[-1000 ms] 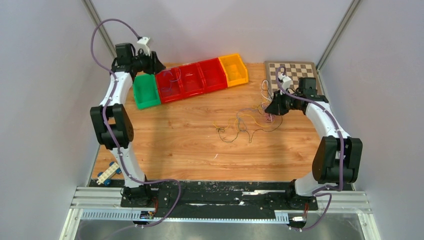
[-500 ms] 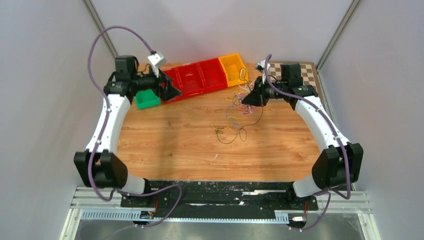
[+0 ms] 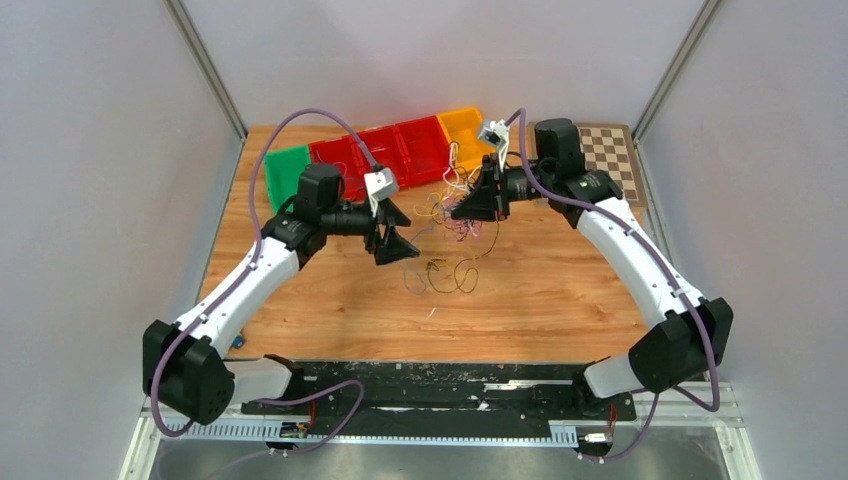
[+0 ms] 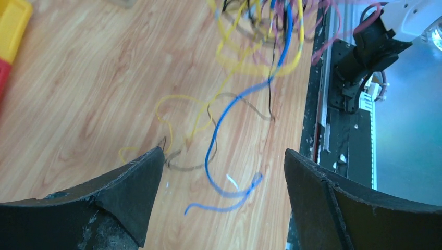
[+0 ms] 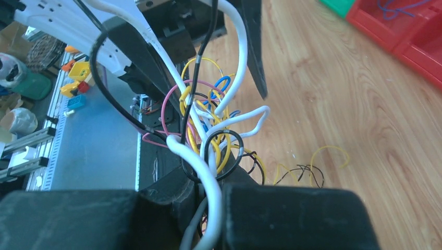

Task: Untangle the cables

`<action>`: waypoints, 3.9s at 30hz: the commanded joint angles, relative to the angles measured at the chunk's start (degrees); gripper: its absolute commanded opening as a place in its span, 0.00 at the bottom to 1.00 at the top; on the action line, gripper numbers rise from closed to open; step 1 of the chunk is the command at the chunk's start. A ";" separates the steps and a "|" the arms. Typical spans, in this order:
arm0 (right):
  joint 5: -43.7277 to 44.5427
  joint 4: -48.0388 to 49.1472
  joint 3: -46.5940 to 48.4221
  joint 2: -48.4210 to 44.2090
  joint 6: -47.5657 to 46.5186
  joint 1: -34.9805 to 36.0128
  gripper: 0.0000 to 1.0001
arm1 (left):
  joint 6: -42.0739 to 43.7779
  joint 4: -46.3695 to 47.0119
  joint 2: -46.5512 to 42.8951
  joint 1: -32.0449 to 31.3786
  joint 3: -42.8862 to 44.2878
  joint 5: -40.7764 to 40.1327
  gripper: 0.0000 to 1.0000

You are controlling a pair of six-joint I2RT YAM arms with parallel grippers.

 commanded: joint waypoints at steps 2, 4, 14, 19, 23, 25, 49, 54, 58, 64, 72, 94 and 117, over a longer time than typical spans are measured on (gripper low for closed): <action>-2.38 4.77 1.73 -3.72 2.90 2.29 0.00 | -6.34 13.26 -0.53 -5.62 0.31 -4.02 0.91; -2.33 5.30 1.63 -4.04 3.55 2.31 0.00 | -7.66 15.57 0.15 -6.51 0.14 -4.96 0.86; -0.31 5.75 -1.42 -5.96 5.09 -3.10 0.06 | -9.13 9.52 -2.52 -6.36 5.66 -2.43 0.01; 6.44 5.49 -5.12 -4.17 1.38 -9.65 0.12 | -13.47 5.51 -6.89 -2.89 9.71 1.21 0.00; 10.64 4.81 -8.39 -2.99 -4.47 -11.67 0.15 | -21.22 8.00 -7.50 2.32 14.33 2.63 0.00; 12.95 4.22 -10.06 -2.34 -8.05 -11.77 0.16 | -24.47 9.17 -6.66 4.70 18.07 2.90 0.00; 22.79 -3.80 -17.77 3.43 -23.36 -19.21 0.13 | -30.44 10.11 12.87 24.28 44.33 -10.73 0.00; 22.20 -4.88 -16.40 1.66 -21.72 -19.22 0.13 | -29.74 9.57 17.65 24.87 41.10 -12.87 0.00; 22.41 -5.45 -15.98 0.31 -20.29 -19.23 0.13 | -30.76 11.19 20.82 24.97 37.27 -13.38 0.00; 23.65 -6.38 -15.15 -0.35 -19.45 -19.16 0.13 | -38.90 9.80 29.41 27.82 37.59 -12.83 0.00; 26.02 -7.20 -14.43 0.28 -19.86 -19.21 0.14 | -43.31 8.92 39.88 31.56 40.46 -11.85 0.00; 28.73 -7.34 -15.38 0.06 -20.75 -19.19 0.15 | -17.53 5.66 53.63 33.14 51.65 -15.36 0.00; 23.14 -7.26 -13.87 0.12 -19.95 -19.38 0.15 | -6.82 2.24 40.39 30.33 35.80 -20.61 0.59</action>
